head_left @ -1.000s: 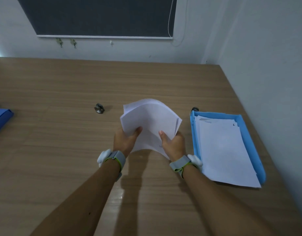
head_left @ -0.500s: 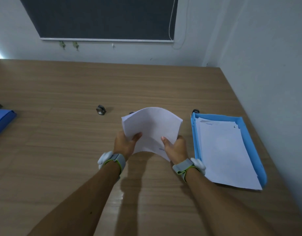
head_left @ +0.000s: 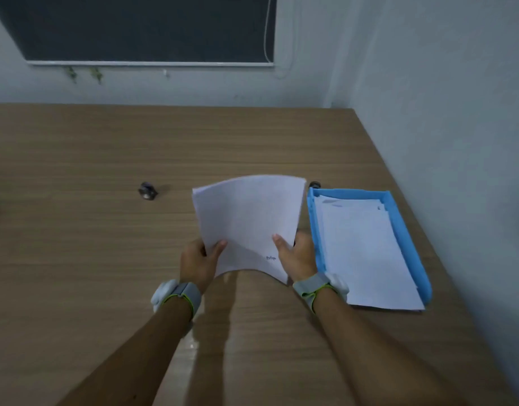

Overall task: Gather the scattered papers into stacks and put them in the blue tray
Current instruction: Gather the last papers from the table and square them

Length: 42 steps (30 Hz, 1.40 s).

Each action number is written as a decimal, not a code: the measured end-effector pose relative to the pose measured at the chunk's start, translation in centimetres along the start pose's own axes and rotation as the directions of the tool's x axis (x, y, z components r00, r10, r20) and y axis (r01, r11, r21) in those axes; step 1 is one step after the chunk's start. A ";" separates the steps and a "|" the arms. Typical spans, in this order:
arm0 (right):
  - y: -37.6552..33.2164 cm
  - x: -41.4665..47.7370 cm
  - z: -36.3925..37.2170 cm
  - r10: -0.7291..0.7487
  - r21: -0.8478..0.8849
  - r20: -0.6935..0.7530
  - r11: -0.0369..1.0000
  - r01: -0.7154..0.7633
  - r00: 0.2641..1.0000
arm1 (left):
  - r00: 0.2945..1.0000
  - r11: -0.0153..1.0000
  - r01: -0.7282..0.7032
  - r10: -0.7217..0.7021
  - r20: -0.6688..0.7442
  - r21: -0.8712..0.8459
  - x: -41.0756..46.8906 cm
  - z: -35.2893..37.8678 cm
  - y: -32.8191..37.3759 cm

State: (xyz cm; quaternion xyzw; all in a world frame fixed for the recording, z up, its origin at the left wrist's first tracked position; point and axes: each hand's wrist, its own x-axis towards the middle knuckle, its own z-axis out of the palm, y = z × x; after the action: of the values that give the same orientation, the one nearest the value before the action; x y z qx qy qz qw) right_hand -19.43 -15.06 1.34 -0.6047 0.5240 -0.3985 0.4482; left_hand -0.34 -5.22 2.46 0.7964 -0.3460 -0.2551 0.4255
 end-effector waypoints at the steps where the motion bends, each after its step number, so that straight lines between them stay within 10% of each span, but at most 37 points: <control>1: -0.4 0.9 -1.1 -0.016 0.003 -0.036 1.000 0.016 0.999 | 0.999 1.000 -0.026 0.026 0.019 -0.006 0.3 0.5 0.8; 13: 3.5 6.3 -20.1 0.243 -0.178 -0.329 0.933 -0.312 0.913 | 0.806 0.975 0.170 -0.052 0.589 -0.146 -2.2 15.8 9.6; 29: 7.6 9.3 -23.9 0.343 -0.265 -0.371 0.851 -0.453 0.863 | 0.909 0.986 0.047 -0.109 0.403 0.160 -3.0 22.7 11.8; 42: 9.0 8.6 -23.3 0.379 -0.409 -0.283 0.783 -0.469 0.881 | 0.854 0.986 0.050 -0.126 0.504 0.160 -5.8 24.7 12.9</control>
State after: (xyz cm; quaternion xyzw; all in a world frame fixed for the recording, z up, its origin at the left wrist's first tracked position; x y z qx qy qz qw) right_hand -42.92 -26.89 -0.71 -0.5206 0.7662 -0.2036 0.3171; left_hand -25.59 -18.27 1.62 0.7429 -0.4271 -0.4517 0.2484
